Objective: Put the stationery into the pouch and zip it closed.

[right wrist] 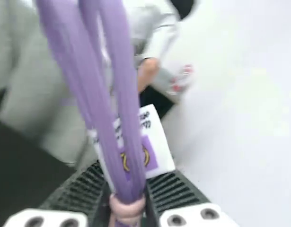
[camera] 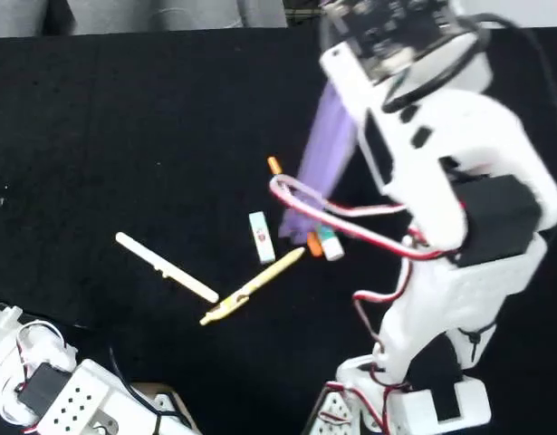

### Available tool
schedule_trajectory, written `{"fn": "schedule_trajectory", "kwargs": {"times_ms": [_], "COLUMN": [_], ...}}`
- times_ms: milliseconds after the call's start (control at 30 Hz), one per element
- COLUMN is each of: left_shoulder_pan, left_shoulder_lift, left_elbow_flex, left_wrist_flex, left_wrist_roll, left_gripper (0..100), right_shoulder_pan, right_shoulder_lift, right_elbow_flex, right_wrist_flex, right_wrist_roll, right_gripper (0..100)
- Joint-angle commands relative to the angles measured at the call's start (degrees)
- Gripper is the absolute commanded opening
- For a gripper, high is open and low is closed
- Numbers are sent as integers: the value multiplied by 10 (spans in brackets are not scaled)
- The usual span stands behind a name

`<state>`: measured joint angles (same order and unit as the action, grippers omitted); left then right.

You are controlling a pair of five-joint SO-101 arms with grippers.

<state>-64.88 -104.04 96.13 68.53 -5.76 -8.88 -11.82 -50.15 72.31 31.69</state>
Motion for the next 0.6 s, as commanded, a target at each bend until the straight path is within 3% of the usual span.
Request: {"fn": "schedule_trajectory", "kwargs": {"times_ms": [0, 333, 567], "left_shoulder_pan": [-2, -1, -1], "left_shoulder_lift": [-3, -3, -3], "left_elbow_flex": [13, 13, 13], "left_wrist_flex": [-11, -11, -11], "left_wrist_roll": [-8, -8, -8], "left_gripper": [34, 34, 34], "right_shoulder_pan": [55, 172, 141], "right_shoulder_lift": [-19, 89, 160], "right_elbow_flex": [-3, 29, 29], "right_wrist_flex": [-46, -59, -55], "right_wrist_roll": [22, 93, 58], "right_gripper": [11, 11, 11]}}
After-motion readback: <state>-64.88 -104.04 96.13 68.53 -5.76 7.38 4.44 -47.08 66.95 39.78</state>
